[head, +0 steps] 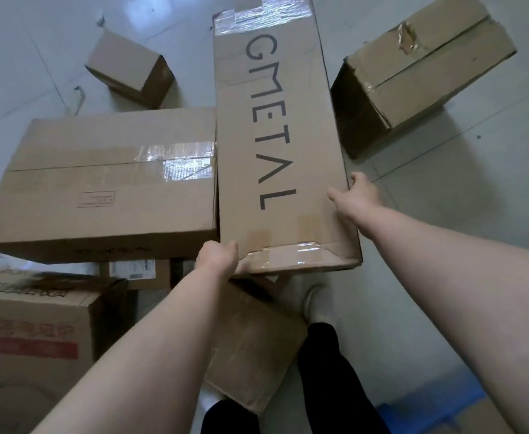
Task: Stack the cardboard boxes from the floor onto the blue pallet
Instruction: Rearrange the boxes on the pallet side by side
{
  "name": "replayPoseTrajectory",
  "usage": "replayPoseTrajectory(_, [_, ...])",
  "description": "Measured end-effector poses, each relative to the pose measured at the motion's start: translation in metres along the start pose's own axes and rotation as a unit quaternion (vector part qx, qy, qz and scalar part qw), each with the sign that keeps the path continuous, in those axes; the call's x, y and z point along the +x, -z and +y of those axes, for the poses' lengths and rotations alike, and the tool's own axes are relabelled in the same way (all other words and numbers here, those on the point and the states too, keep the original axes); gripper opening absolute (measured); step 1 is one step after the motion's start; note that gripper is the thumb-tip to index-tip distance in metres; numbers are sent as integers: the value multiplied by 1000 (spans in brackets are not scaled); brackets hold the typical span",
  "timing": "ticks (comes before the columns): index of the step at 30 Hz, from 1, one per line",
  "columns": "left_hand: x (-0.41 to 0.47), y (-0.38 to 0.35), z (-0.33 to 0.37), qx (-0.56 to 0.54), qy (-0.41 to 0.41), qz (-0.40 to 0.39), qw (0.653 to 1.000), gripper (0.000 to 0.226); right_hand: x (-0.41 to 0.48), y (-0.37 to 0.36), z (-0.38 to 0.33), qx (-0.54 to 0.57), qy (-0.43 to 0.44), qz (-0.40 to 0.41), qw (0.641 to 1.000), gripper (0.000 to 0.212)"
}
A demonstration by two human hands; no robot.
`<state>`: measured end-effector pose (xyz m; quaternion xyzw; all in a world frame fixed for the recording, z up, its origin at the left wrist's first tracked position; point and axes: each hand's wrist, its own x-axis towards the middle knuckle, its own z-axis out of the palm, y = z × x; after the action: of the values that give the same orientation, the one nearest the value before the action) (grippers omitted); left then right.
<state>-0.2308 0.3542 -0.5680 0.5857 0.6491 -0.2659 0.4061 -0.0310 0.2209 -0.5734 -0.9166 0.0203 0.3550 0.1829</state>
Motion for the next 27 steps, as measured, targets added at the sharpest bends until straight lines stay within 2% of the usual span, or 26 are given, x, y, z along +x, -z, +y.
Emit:
replayPoseTrajectory(3, [12,-11,9,-34,28,-13,999,49,24,-14,-2,28,-9,-23,999,69])
replayPoseTrajectory(7, [28,-13,16,-67,37,8,997,52,44,-23,5,93,-7,-34,995,77])
replayPoseTrajectory(11, [38,-15,20,-115,46,11,992,56,49,-22,18,143,-1,-53,988,73])
replayPoseTrajectory(16, [30,-19,21,-84,-10,4,996,60,51,-16,22,189,-12,-53,980,87])
replayPoseTrajectory(19, [18,-11,21,-91,-22,-5,996,64,51,-6,26,174,-20,-70,982,92])
replayPoseTrajectory(24, [-9,16,30,-124,-27,5,992,71,27,14,12,172,-31,-71,982,88])
replayPoseTrajectory(27, [-29,35,36,-88,-59,10,994,61,8,33,0,175,-38,-60,982,89])
